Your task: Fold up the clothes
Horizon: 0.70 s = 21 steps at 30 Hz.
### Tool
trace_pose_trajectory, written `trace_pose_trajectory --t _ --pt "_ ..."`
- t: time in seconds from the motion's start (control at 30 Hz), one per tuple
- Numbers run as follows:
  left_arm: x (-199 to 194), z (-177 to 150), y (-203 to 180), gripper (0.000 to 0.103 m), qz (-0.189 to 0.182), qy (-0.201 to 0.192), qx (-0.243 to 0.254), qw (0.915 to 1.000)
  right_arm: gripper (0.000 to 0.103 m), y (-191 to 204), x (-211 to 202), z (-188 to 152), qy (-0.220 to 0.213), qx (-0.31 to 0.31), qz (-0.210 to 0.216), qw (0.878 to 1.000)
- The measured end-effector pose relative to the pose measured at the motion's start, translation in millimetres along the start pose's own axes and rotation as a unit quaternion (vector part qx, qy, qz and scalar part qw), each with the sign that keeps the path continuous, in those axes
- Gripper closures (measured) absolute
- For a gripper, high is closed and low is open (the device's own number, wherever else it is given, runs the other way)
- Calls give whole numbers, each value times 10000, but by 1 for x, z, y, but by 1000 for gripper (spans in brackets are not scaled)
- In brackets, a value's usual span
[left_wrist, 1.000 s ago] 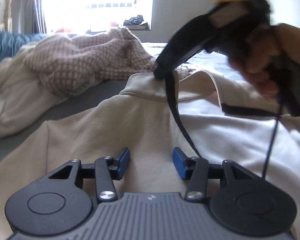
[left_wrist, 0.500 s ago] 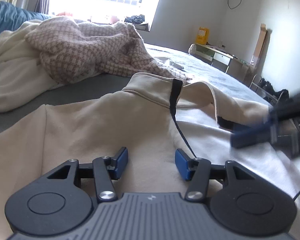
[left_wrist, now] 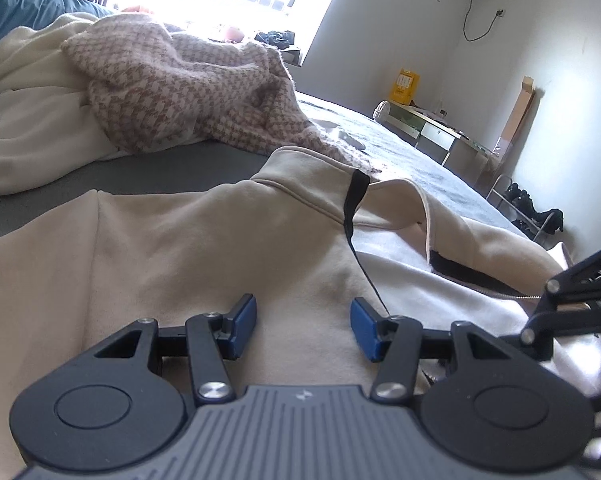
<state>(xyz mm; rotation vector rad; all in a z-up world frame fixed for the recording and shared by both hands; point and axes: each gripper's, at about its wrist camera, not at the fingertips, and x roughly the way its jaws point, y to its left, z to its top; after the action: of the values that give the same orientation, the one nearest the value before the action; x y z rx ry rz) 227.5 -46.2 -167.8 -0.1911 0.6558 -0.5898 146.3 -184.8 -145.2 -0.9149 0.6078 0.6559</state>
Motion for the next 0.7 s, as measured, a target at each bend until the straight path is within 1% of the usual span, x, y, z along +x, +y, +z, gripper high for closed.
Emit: trace_pose_trajectory --t 0.03,0.1,0.17,0.2,0.3,0.33,0.4,0.43,0.47,0.5,0.53,0.57,0.6,0.63,0.67,0.7 --pt "0 0 0 49 -5 -1 -8 10000 99 4 2 2 -76 -70 58 9999" --pt "0 0 1 49 -12 0 -18 10000 99 15 13 4 -48 -333 163 9993" --pt "0 0 2 49 -26 -1 -35 10000 103 26 25 -3 87 -821 -45 9966" --pt "-1 0 2 49 -40 -7 -51 10000 103 28 27 -4 172 -944 -136 9953" --pt "-1 1 4 49 -66 -7 -84 9999 103 21 25 -2 489 -870 -320 9945" --pt "-1 1 4 49 -68 -8 -86 9999 103 21 26 -7 619 -933 -452 9927" --pt "-1 1 3 49 -63 -7 -78 9999 102 24 33 -19 963 -1199 -840 9845" --pt "-1 1 3 49 -56 -9 -68 10000 102 23 32 -23 1028 -1203 -941 9829" --pt "-1 1 3 49 -50 -10 -61 10000 102 22 28 -25 972 -1062 -936 9851" --pt "-1 0 2 49 -48 -12 -61 10000 102 15 24 -24 906 -744 -876 9892" --pt "-1 0 2 49 -51 -13 -61 10000 102 3 20 -20 825 -223 -751 9935" --pt "-1 0 2 49 -55 -15 -65 10000 102 -11 17 -17 721 338 -586 9951" --pt "-1 0 2 49 -60 -17 -71 10000 101 -27 15 -16 582 976 -353 9929" --pt "-1 0 2 49 -69 -19 -84 9999 100 -45 16 -17 455 1673 -89 9848" --pt "-1 0 3 49 -80 -22 -96 9999 99 -62 19 -20 333 2380 167 9706" --pt "-1 0 4 49 -91 -24 -107 9999 99 -80 22 -24 189 3066 413 9508"
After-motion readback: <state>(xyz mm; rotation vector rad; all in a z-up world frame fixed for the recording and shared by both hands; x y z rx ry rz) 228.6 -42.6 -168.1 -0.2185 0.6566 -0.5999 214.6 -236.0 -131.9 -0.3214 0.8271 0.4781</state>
